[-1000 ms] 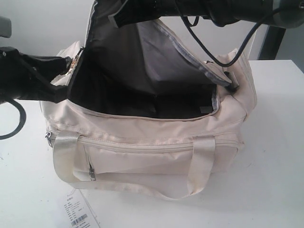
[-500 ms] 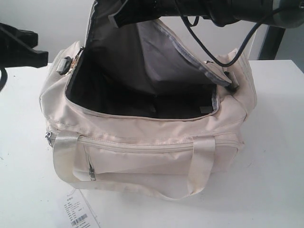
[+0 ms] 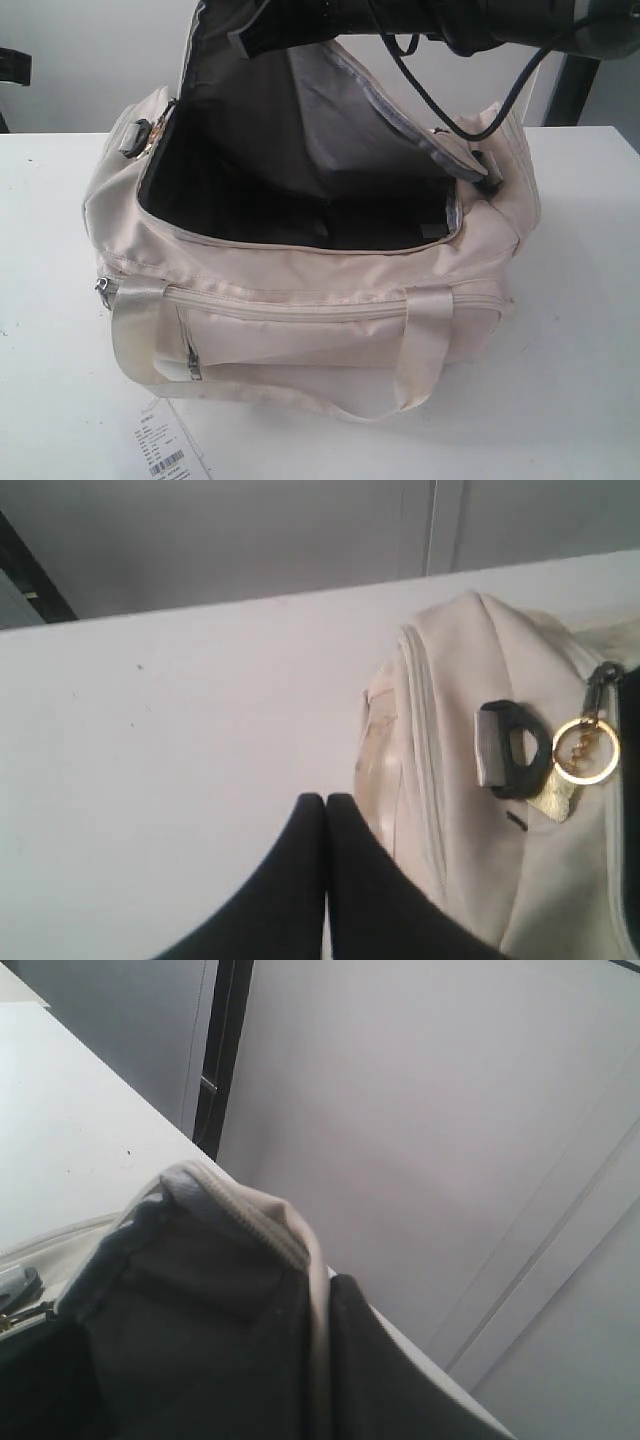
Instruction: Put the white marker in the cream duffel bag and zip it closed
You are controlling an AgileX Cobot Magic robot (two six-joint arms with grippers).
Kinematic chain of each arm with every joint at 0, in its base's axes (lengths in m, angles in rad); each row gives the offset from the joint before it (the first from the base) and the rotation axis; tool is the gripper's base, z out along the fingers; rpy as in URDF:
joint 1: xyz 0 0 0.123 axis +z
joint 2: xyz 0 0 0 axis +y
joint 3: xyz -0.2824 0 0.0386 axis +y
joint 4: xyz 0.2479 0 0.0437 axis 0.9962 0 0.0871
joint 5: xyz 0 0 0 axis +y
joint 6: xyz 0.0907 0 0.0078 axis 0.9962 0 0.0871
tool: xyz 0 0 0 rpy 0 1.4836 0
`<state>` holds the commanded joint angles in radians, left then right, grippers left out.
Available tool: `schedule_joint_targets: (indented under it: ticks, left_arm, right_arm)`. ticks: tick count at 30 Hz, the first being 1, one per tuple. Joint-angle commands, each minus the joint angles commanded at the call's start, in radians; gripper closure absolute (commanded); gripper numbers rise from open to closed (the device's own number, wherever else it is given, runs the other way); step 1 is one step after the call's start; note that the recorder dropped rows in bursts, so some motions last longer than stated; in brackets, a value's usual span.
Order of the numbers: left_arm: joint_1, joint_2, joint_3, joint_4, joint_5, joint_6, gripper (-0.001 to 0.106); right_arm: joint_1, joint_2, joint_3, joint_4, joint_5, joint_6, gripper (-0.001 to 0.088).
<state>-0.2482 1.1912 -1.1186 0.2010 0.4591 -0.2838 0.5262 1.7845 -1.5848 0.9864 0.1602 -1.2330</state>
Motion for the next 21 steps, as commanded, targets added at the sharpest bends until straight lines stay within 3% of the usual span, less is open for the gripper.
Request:
schedule_joint_targets:
  ticks: [3, 7, 15, 17, 21]
  left_arm:
    - [0.027, 0.047, -0.027, -0.147, 0.087, 0.191, 0.105]
    - [0.05, 0.101, -0.071, -0.241, 0.214, 0.292, 0.105]
    - [0.133, 0.125, -0.073, -0.454, 0.147, 0.311, 0.105]
    - [0.143, 0.125, -0.073, -0.486, 0.142, 0.311, 0.1]
    - [0.146, 0.125, -0.073, -0.519, 0.146, 0.311, 0.073]
  right_arm:
    - [0.0, 0.0, 0.0, 0.0, 0.0, 0.0, 0.0868]
    - [0.0, 0.0, 0.0, 0.0, 0.0, 0.0, 0.0868]
    - [0.0, 0.0, 0.0, 0.0, 0.0, 0.0, 0.0868]
    - [0.0, 0.0, 0.0, 0.0, 0.0, 0.0, 0.0868]
    - [0.0, 0.0, 0.0, 0.0, 0.0, 0.0, 0.0868]
